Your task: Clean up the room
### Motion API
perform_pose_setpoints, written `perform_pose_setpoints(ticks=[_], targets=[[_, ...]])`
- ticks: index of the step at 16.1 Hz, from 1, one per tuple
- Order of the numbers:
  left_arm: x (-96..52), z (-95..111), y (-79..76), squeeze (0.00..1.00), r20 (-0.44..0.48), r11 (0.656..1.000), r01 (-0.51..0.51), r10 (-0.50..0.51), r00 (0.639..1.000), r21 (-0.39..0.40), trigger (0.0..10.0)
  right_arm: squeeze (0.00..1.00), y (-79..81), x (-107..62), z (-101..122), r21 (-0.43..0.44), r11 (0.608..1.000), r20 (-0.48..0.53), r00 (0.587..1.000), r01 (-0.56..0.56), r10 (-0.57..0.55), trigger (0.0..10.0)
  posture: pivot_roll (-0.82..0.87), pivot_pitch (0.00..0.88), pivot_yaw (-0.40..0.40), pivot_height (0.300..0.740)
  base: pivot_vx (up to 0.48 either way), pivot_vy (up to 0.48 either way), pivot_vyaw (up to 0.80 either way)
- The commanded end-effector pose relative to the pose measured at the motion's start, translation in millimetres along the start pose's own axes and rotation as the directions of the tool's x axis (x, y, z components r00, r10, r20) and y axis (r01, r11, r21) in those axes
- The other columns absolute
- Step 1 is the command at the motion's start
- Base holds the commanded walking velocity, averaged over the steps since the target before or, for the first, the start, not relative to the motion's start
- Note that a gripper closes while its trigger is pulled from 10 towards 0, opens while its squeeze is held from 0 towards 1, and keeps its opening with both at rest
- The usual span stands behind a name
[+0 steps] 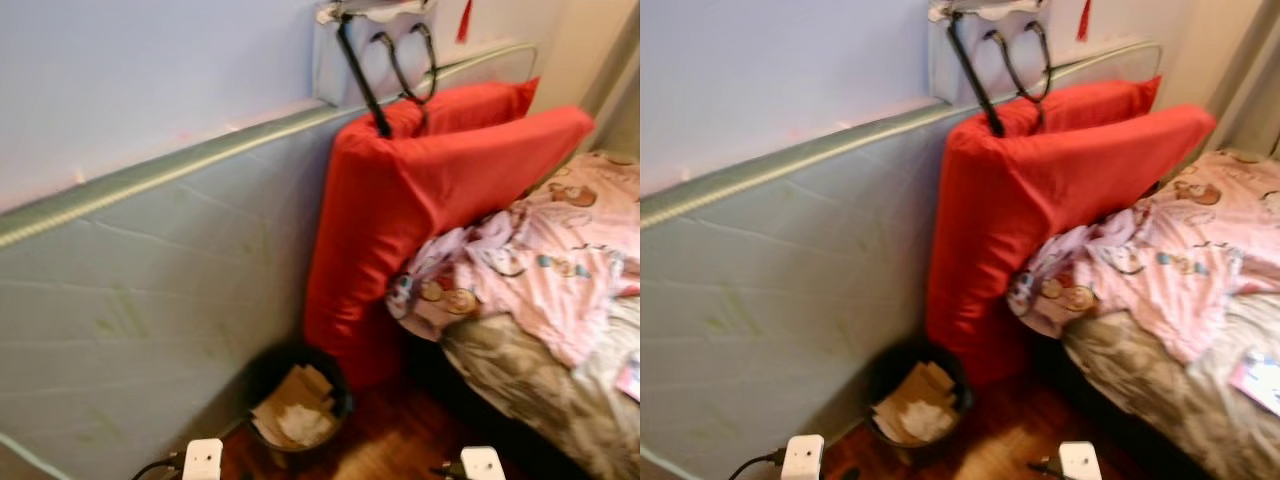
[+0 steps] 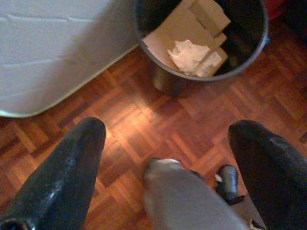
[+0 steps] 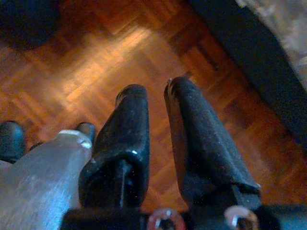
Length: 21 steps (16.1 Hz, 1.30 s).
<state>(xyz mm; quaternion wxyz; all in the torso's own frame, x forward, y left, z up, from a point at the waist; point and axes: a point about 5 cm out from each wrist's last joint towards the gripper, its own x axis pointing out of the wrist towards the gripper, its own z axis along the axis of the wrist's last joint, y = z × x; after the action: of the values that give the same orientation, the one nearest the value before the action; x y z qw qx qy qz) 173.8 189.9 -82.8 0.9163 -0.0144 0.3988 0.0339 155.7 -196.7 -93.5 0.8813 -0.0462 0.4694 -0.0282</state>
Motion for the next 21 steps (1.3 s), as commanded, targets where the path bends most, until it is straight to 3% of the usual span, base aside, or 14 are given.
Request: perform_pose_setpoints(ticks=[1, 16, 21], targets=[[4.3, 4.8, 22.6, 0.0, -0.156, 0.995, -0.05, 0.064, 0.986, 0.091, 10.0, 0.0, -15.6, 7.9, 40.7, 0.26, 0.965, 0.028, 0.999, -0.045, 0.039, 10.0, 0.05, 0.0, 0.027, 0.74, 0.0, -0.371, 0.0], [3.6, 2.5, 22.5, 0.0, -0.163, 0.995, -0.051, 0.064, 0.985, 0.081, 10.0, 0.0, -14.0, 8.0, 40.5, 0.259, 0.964, 0.029, 0.998, -0.054, 0.048, 10.0, 0.06, 0.0, 0.026, 0.74, 0.0, -0.357, 0.0], [2.5, 0.7, 26.0, 0.0, -0.171, 0.992, -0.049, 0.068, 0.983, 0.113, 10.0, 0.0, -9.8, 7.8, 38.2, 0.278, 0.959, 0.036, 0.998, -0.052, 0.043, 10.0, 0.05, 0.0, 0.047, 0.74, 0.0, 0.0, 0.0]])
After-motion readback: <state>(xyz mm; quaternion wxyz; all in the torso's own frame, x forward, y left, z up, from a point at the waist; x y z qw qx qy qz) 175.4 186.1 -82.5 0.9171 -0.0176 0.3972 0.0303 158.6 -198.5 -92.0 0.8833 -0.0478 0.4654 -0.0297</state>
